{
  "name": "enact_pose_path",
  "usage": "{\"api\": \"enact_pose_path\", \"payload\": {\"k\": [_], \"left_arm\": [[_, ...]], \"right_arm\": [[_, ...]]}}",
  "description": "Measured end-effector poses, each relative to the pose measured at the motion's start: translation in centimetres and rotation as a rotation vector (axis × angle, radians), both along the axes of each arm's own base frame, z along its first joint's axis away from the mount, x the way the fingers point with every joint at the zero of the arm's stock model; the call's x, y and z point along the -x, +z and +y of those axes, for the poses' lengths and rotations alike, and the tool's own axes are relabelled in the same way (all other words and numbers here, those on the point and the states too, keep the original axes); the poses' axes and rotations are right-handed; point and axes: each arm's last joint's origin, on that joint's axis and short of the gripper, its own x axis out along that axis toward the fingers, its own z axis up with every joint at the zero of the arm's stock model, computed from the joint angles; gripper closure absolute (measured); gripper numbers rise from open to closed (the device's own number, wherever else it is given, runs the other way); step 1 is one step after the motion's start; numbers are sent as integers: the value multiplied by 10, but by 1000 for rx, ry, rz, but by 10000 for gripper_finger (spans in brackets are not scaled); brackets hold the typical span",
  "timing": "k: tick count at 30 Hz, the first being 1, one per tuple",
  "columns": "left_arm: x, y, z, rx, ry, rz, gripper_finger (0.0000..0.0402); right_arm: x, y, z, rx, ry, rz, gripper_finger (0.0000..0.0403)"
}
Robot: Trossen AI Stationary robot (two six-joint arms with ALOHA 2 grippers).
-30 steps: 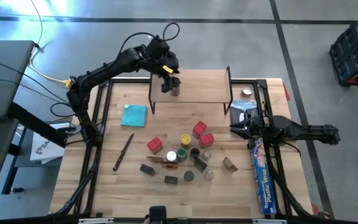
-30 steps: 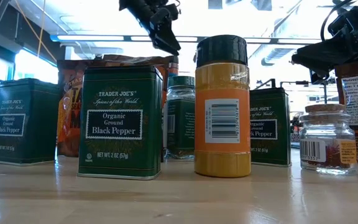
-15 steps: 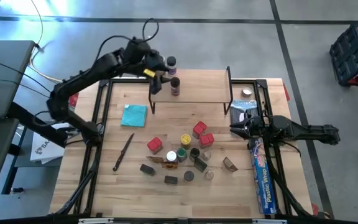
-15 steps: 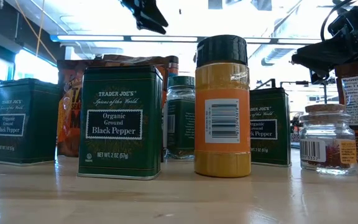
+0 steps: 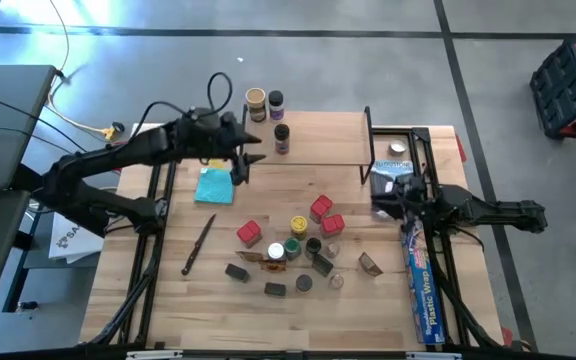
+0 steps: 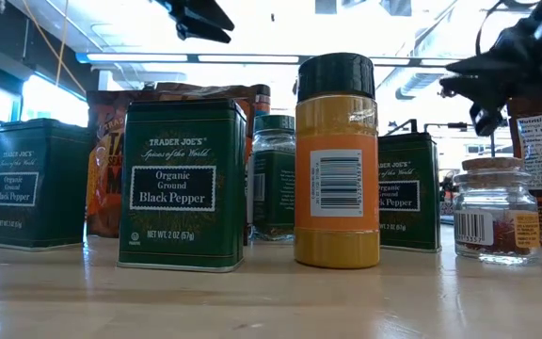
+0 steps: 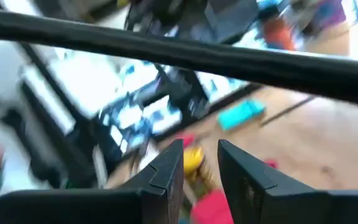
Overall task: Shelf spices
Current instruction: Put the black seasoning bottle on the shelf
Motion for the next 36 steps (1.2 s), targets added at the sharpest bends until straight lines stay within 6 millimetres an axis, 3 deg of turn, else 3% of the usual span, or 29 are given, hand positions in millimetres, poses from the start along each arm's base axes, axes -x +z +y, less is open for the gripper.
{"api": "enact_pose_path", "payload": {"k": [8, 11, 13, 21, 26, 33, 36], "left_arm": [[14, -20, -14, -2, 35, -104, 193], [19, -26, -15, -14, 68, -91, 193], [20, -29, -15, -16, 87, -72, 193], [23, -32, -14, -38, 152, -34, 193], [37, -28, -16, -47, 197, -11, 193], [59, -20, -22, -35, 209, -23, 193], [64, -19, -24, -31, 211, -20, 193]], "right_arm": [[3, 40, 1, 214, -46, -404, 308], [-2, 45, -1, 253, -134, -444, 308], [-12, 46, -3, 246, -177, -378, 308], [-88, 65, -14, 339, -285, -31, 308], [-137, 76, -12, 538, -184, 99, 308], [-195, 93, -12, 578, -119, 170, 308], [-213, 98, -12, 648, -52, 305, 308]]}}
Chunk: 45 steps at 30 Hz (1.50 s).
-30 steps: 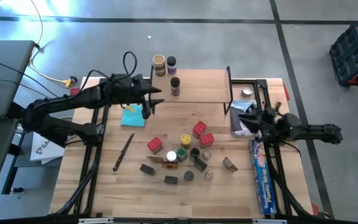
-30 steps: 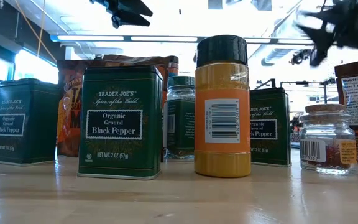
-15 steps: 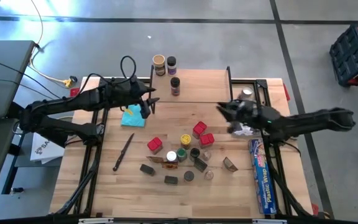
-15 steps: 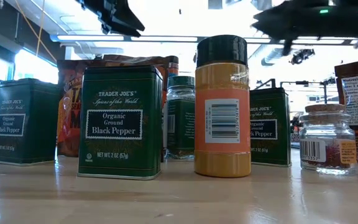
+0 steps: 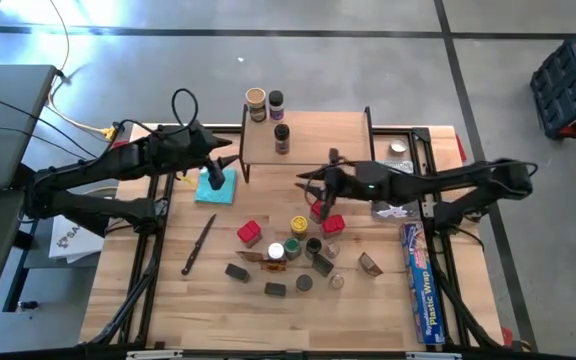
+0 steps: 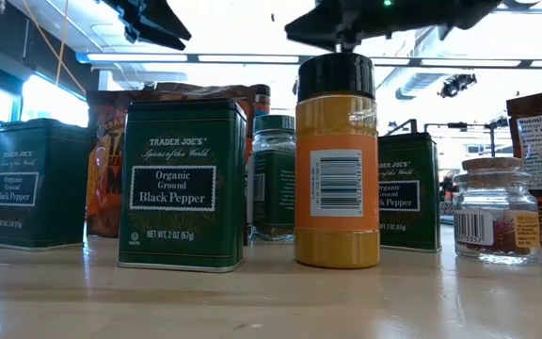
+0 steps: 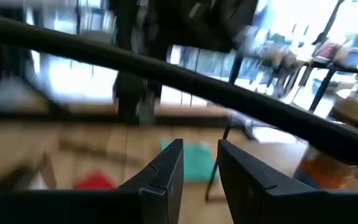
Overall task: Shelf spices
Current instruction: Put the black seasoning bottle on the shelf
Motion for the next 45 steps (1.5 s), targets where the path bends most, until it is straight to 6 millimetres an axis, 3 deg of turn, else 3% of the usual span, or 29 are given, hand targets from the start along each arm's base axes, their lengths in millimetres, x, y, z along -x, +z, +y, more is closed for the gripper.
{"api": "enact_pose_path", "payload": {"k": [9, 17, 24, 29, 33, 36, 45], "left_arm": [[2, -3, -6, -5, -9, 48, 193], [2, -7, -10, -16, 6, 89, 193], [10, -33, -12, -13, 36, 83, 193], [20, -45, -14, 5, 52, 39, 193], [27, -47, -16, 17, 60, 9, 193], [30, -45, -16, 25, 54, -8, 193], [32, -43, -18, 34, 31, -26, 193]], "right_arm": [[-30, 49, 0, 80, 25, 107, 308], [-34, 66, -16, 141, 5, 125, 308], [-26, 65, -62, 6, -142, 123, 278], [-27, 56, -87, -59, -162, 131, 199], [-46, 35, -96, -102, -145, 115, 127], [-55, 27, -100, -89, -223, 120, 89], [-63, 16, -115, -160, -284, 80, 73]]}}
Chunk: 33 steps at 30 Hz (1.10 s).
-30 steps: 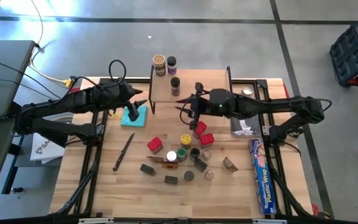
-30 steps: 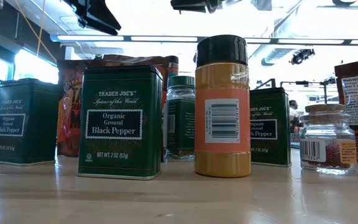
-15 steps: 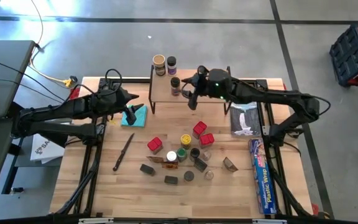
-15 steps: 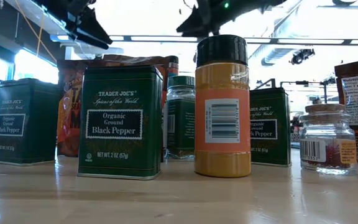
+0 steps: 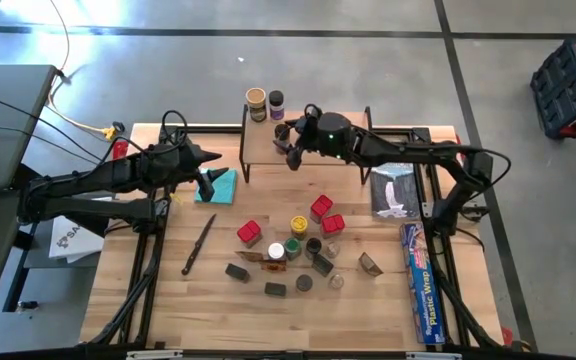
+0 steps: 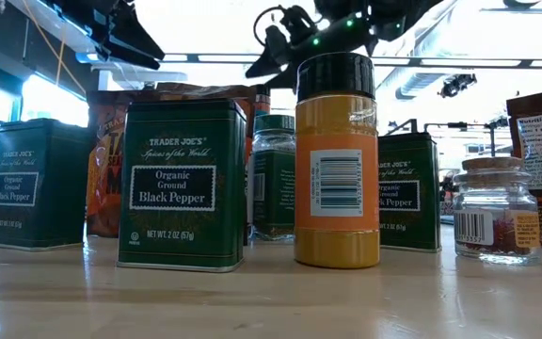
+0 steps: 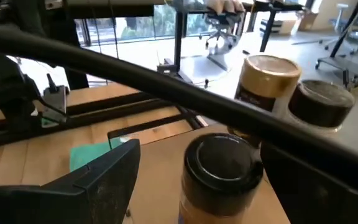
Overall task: Shelf spices
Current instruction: Put the black seasoning bottle on the shelf
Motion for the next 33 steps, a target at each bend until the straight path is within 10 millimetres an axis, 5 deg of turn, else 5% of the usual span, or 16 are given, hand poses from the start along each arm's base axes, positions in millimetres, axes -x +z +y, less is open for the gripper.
{"api": "enact_pose_path", "payload": {"k": [15, 27, 33], "left_arm": [[0, 0, 0, 11, 6, -11, 193], [0, 0, 0, 12, 6, -10, 193], [0, 0, 0, 14, 2, -11, 193]], "right_arm": [[-5, -12, -11, -18, 22, 4, 131], [13, 23, -3, 15, 33, -77, 134], [12, 11, -4, 6, 40, 10, 134]]}}
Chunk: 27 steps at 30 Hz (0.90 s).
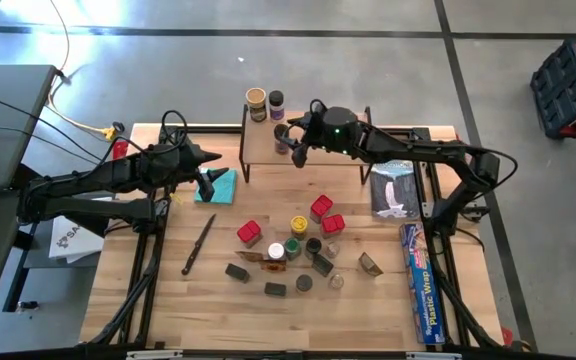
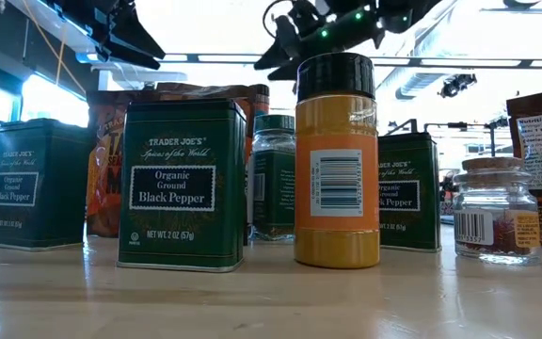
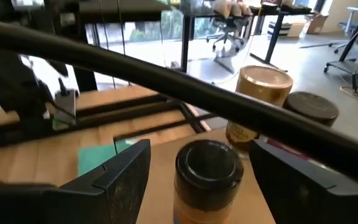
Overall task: Shelf spices
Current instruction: Put the black seasoning bottle on the shelf
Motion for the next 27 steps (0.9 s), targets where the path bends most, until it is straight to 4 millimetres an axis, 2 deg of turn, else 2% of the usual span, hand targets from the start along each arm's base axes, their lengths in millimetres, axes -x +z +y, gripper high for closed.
{"api": "enact_pose_path", "payload": {"k": [4, 13, 21, 27], "left_arm": [[0, 0, 0, 1, -1, 1, 193], [0, 0, 0, 1, -3, 2, 193], [0, 0, 0, 6, 0, 0, 193], [0, 0, 0, 7, 0, -1, 193]], "right_arm": [[-4, -11, -2, 7, 9, 44, 128], [-11, -24, -6, -4, -43, 61, 87], [-12, -20, -6, 4, -51, 27, 86], [-11, -22, -16, -65, -5, -16, 86]]}}
